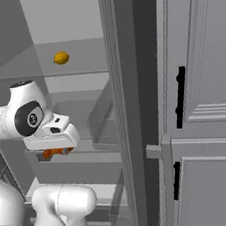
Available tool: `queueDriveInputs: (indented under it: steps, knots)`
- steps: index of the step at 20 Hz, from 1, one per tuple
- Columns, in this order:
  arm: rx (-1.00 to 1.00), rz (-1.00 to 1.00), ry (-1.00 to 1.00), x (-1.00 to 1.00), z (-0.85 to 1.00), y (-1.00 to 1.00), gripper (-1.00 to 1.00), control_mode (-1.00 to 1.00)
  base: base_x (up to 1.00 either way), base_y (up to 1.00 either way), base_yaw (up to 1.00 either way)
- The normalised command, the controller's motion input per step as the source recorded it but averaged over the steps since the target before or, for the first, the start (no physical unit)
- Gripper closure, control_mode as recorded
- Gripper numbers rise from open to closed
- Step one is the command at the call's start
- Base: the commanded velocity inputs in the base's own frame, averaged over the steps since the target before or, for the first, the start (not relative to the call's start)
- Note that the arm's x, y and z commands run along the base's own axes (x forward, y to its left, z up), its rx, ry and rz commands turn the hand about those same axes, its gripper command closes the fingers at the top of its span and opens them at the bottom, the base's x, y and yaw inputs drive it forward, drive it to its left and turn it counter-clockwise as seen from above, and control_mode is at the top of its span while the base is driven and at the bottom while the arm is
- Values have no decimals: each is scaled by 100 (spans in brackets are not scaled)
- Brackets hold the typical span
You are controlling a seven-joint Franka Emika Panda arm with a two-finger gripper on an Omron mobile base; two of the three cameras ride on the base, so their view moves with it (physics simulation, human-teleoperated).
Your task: Place one lemon and one chicken drumstick in each tupperware on the nearby counter, to pack two identical lunches.
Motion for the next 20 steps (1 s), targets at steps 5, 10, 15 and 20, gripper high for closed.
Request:
queueDriveInputs:
  steps: [5, 10, 15, 20]
  knots:
    - [0, 0, 0, 0, 0, 0, 100, 100, -100, 0, -6]
    - [0, 0, 0, 0, 0, 0, 100, 100, -100, -3, -10]
    - [0, 0, 0, 0, 0, 0, 100, 100, -100, -8, -27]
    - [0, 0, 0, 0, 0, 0, 100, 100, -79, -16, -59]
